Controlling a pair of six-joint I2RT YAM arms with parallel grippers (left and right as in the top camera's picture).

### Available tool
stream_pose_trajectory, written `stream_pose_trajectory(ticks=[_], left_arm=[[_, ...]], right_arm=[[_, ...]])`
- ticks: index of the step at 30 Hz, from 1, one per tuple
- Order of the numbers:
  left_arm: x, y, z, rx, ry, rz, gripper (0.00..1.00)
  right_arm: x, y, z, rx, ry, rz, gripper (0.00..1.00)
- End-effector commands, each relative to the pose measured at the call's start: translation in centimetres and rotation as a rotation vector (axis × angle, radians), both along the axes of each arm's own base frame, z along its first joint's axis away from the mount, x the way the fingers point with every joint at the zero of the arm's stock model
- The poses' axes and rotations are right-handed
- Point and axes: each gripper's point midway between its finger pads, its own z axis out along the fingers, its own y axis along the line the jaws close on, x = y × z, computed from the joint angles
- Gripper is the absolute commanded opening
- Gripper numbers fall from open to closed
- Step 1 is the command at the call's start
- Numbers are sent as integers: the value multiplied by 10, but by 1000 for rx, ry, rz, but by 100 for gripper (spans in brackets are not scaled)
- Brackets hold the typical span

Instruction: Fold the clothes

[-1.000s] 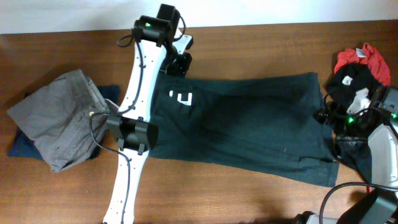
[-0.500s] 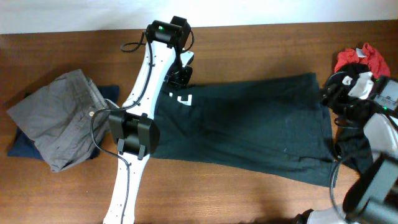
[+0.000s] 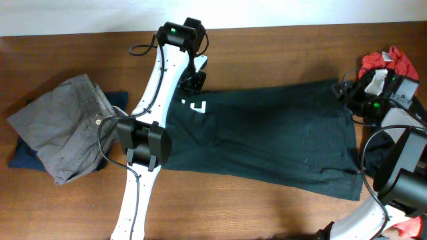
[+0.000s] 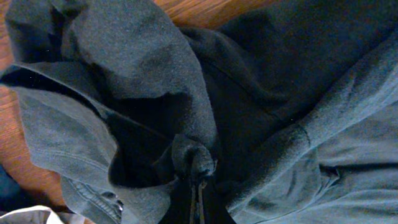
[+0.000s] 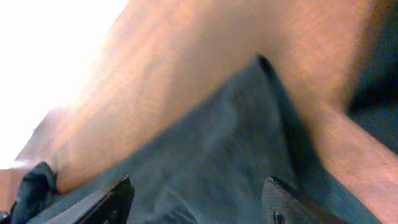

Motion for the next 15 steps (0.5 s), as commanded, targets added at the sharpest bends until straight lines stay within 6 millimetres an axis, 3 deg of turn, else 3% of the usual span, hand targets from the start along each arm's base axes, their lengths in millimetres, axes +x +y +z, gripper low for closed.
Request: stream_pose_trajectory(ticks=[1, 8, 15], left_arm=[[2, 5, 23, -2, -48, 13, 0], [2, 6, 23, -2, -48, 14, 0], [2, 6, 23, -2, -48, 14, 0]], right_arm=[[15, 9, 8, -17, -15, 10, 68], [21, -9, -9, -128, 25, -73, 67], [27, -14, -16, -149, 10, -85, 68]])
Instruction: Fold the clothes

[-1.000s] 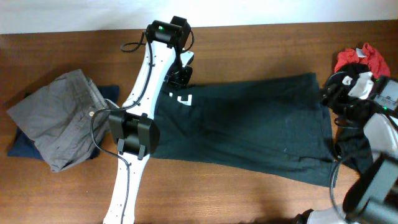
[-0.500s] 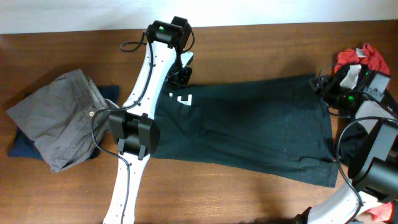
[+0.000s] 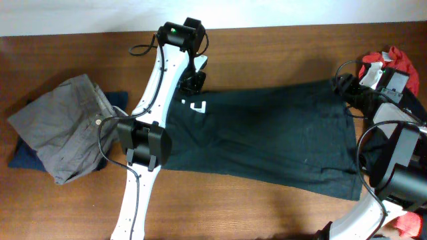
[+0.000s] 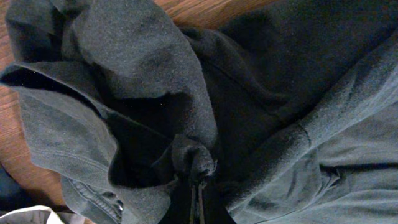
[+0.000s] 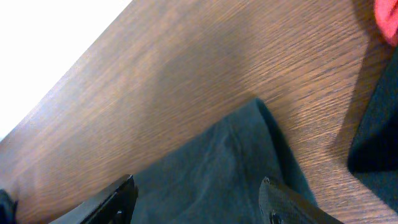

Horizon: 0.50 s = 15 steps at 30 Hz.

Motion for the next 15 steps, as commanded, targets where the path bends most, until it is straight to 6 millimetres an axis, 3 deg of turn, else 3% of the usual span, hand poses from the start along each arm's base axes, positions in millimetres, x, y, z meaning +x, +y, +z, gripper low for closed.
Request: stream_pose_trajectory(ticks=[1, 15], left_arm=[[2, 6, 23, -3, -48, 14, 0], [2, 5, 23, -3, -48, 13, 0]], right_arm=[[3, -8, -11, -28, 25, -35, 68], [13, -13, -42, -53, 24, -49, 67]])
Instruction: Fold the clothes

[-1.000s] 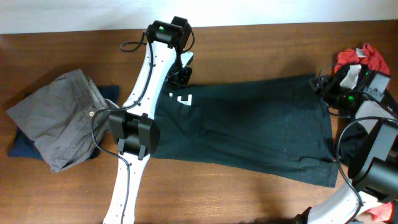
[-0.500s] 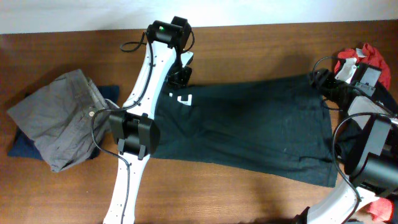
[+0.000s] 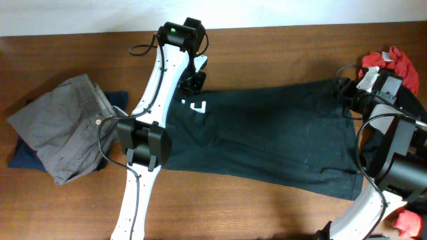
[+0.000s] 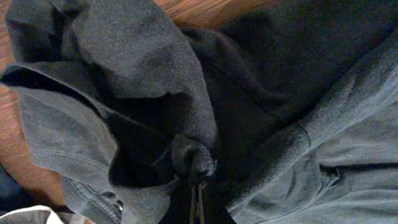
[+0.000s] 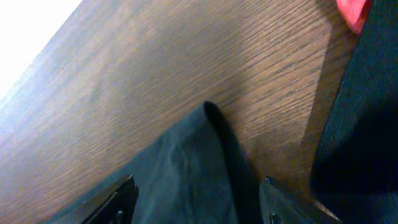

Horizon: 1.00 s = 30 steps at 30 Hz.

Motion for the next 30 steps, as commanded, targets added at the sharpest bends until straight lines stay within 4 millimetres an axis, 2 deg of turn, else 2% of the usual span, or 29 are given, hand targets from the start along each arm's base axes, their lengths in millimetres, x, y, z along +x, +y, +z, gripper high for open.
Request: stream_pose_trajectory(ticks=[1, 7, 12, 17, 18, 19, 20, 22, 25, 30], left_arm=[[2, 5, 23, -3, -48, 13, 0], [2, 5, 23, -3, -48, 13, 0], [2, 5, 23, -4, -49, 13, 0], [2, 5, 23, -3, -49, 14, 0], [2, 5, 23, -4, -50, 13, 0], [2, 5, 23, -4, -51, 13, 0], [2, 5, 23, -4, -51, 13, 0], [2, 5, 23, -4, -51, 13, 0], [2, 5, 23, -3, -51, 13, 0], [4, 11, 23, 28, -59, 15, 0]], right_arm=[[7, 0, -8, -10, -3, -3, 67], [11, -2, -12, 0, -16, -21, 64], [15, 9, -12, 0, -19, 2, 59], [19, 17, -10, -5, -30, 20, 42], [19, 17, -9, -4, -31, 20, 36], [20, 17, -8, 1, -36, 24, 24], [20, 17, -7, 6, -41, 27, 17], [22, 16, -1, 29, -57, 45, 9], [25, 19, 15, 83, -110, 100, 4], [28, 17, 52, 136, -193, 163, 4]])
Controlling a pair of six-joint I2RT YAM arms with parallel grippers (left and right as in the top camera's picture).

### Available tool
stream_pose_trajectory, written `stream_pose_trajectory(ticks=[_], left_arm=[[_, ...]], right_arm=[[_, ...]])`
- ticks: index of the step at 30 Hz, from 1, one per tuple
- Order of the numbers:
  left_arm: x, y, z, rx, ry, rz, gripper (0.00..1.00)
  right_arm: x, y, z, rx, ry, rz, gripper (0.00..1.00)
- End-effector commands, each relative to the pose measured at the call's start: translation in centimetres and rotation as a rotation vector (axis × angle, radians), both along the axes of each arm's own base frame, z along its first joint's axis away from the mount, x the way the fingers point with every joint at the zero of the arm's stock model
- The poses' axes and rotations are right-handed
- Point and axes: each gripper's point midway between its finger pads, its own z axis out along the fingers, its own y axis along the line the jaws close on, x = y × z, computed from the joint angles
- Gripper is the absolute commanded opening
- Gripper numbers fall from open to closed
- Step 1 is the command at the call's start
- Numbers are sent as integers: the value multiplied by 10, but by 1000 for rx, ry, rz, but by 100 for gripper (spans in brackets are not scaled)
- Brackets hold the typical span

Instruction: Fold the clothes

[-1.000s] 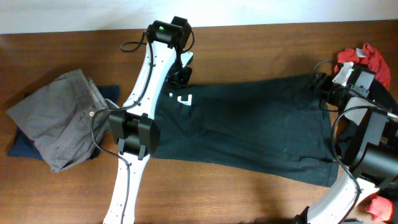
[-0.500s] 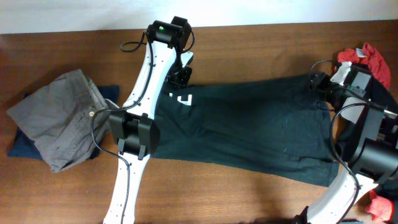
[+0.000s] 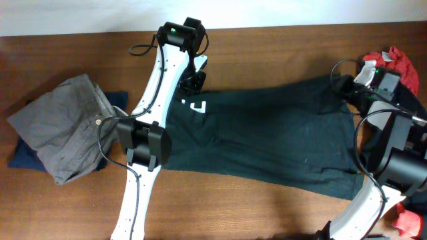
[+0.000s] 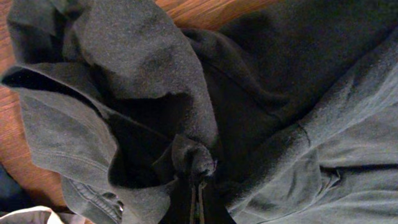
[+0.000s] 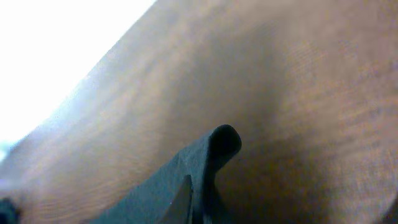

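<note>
A dark green T-shirt [image 3: 267, 133] lies spread across the middle of the wooden table [image 3: 267, 47], white print near its left end. My left gripper [image 3: 193, 81] sits at the shirt's far left corner. In the left wrist view it [image 4: 198, 186] is shut on a bunched knot of the dark fabric [image 4: 124, 74]. My right gripper [image 3: 341, 87] is at the shirt's far right corner. In the right wrist view it [image 5: 194, 199] is shut on that corner, and a rounded fold of cloth [image 5: 221, 140] sticks up just beyond the fingertips.
Grey trousers [image 3: 60, 127] lie crumpled at the left on a dark blue garment [image 3: 20, 159]. A red garment [image 3: 393, 61] sits at the far right behind my right arm, and another red piece [image 3: 407, 220] at the lower right corner.
My right gripper was open with its fingers either side of the shirt's far right corner; now it is shut on that corner. The left gripper and the shirt's left end look unchanged.
My left gripper held the bunched far left corner at every moment. My right gripper was open over the shirt's right edge, then open with the far right corner between its fingers, closer each time, and now grips it.
</note>
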Motion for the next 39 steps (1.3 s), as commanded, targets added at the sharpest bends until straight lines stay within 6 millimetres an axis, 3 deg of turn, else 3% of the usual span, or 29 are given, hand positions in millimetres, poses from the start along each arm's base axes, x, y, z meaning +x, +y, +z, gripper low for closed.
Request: stream_pose_trajectory(ticks=[1, 7, 15, 19, 25, 28, 34, 39], left_arm=[[4, 13, 23, 39, -60, 15, 0], [5, 18, 24, 57, -68, 19, 0], [9, 28, 27, 55, -73, 33, 0], [9, 29, 36, 50, -92, 14, 4], [6, 24, 49, 11, -106, 13, 12], [-2, 16, 40, -33, -52, 11, 13], [-31, 25, 0, 23, 115, 11, 9], [-53, 34, -23, 58, 227, 16, 9]], right_arm=[[3, -1, 37, 37, -87, 68, 4], [-14, -16, 74, -29, -114, 70, 4], [-53, -11, 92, -57, -20, 103, 4], [-77, -5, 91, -35, 90, 84, 4], [-117, 0, 74, -21, 307, 25, 4], [-137, 9, 64, 10, 402, 40, 4], [-174, 10, 45, -4, 602, 10, 4], [-180, 10, 43, -4, 633, 7, 4]])
